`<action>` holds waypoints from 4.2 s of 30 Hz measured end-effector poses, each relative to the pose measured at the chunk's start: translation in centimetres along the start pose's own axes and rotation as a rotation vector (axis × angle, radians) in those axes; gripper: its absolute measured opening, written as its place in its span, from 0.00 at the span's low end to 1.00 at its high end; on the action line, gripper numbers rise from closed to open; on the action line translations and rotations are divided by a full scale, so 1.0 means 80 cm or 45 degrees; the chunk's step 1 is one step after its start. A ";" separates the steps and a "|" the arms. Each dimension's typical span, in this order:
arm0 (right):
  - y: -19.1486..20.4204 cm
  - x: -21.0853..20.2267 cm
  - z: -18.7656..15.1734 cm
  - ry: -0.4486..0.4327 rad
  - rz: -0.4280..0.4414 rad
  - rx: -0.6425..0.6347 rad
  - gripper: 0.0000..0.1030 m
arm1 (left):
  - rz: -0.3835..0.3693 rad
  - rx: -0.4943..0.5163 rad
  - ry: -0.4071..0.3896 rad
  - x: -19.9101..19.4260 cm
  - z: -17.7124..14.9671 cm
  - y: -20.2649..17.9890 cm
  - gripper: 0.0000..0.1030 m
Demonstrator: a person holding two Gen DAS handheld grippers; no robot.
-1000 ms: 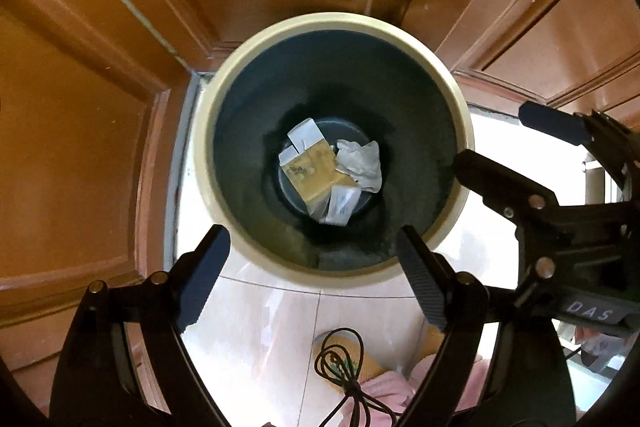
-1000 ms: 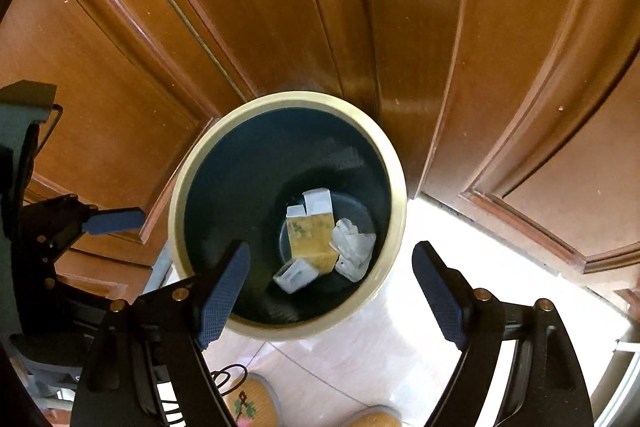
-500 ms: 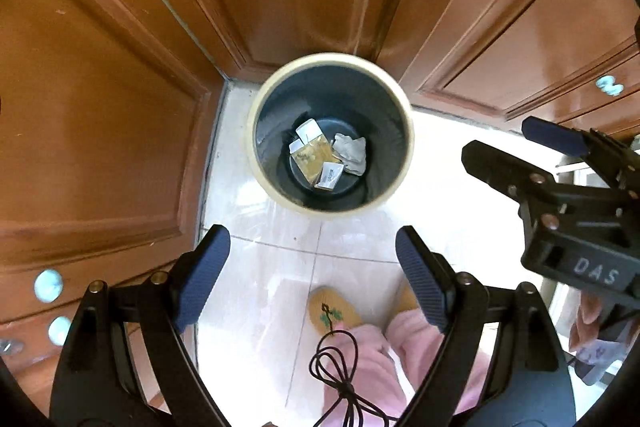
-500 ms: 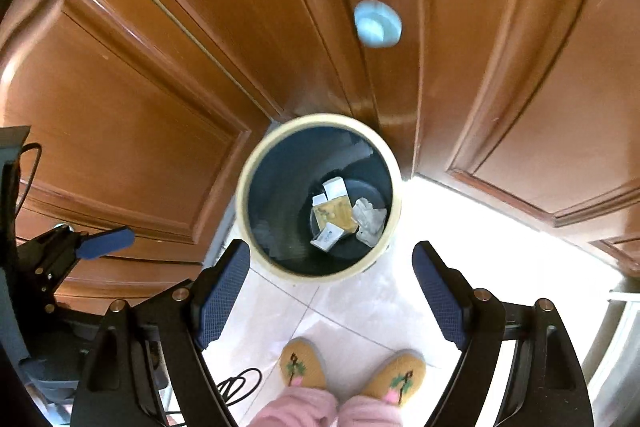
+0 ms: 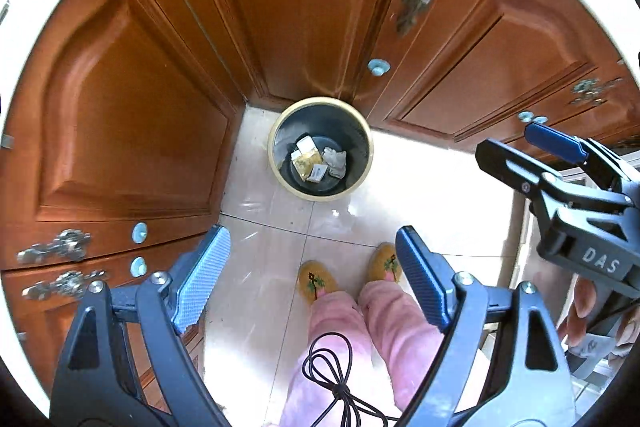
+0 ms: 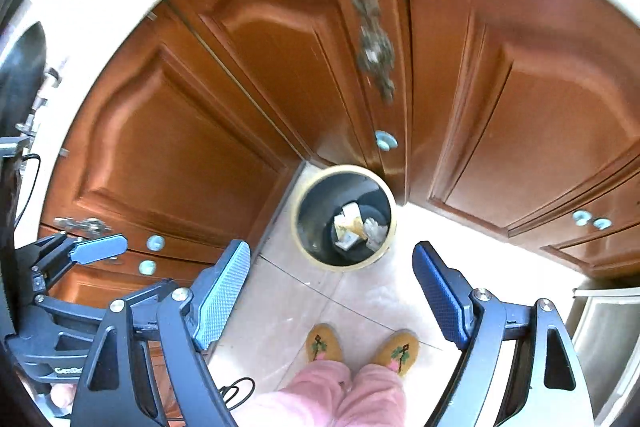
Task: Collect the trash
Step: 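Raise both open tools back up toward the counter, then grasp the white dropper bottle with the left tool while the right tool grasps the loofah, then carry bottle and loofah down over the bin and open both tools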
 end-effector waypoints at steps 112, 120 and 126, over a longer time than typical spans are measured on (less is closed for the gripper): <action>0.039 0.030 0.733 -0.113 0.464 -0.297 0.27 | 0.064 -0.491 -0.324 -0.015 0.624 0.068 0.20; 0.043 -0.017 0.718 -0.157 0.472 -0.291 0.26 | 0.123 -0.439 -0.396 -0.094 0.585 0.058 0.20; 0.056 -0.082 0.685 -0.208 0.473 -0.298 0.26 | 0.135 -0.379 -0.435 -0.163 0.532 0.049 0.20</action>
Point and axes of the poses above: each gripper's, at about its wrist camera, not at the fingertips, and x roughly the way its jaws point, y to its left, z to its top, the point moved 6 cm from there along x, roughly the way its jaws point, and after that the axes turned 4 degrees about -y, right-handed, at the moved point
